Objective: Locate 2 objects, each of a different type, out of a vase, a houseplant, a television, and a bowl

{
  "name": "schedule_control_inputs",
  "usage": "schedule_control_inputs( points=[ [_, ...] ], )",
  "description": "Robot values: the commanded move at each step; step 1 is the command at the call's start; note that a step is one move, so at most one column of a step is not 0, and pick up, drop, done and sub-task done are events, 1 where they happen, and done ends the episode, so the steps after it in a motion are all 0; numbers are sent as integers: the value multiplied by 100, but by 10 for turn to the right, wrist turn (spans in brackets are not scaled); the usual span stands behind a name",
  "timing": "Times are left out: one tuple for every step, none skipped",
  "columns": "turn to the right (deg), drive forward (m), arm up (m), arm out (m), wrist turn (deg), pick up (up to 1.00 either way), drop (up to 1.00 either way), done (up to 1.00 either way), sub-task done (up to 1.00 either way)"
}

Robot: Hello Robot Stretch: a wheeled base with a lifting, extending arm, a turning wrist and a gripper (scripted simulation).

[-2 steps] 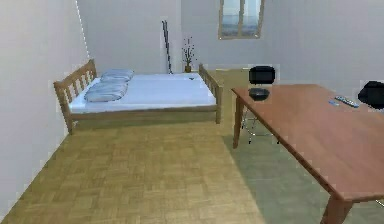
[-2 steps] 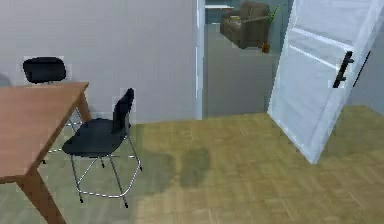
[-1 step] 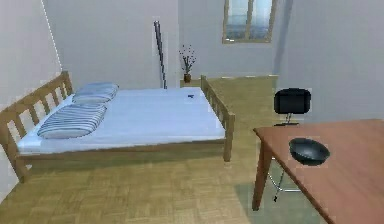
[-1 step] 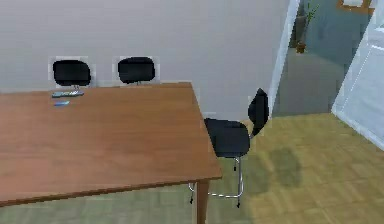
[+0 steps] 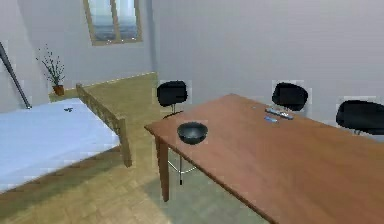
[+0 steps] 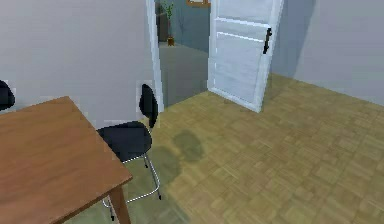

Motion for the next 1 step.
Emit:
schedule_control_inputs(
  points=[
    [0,0,0,0,0,0,0,100,0]
  ],
)
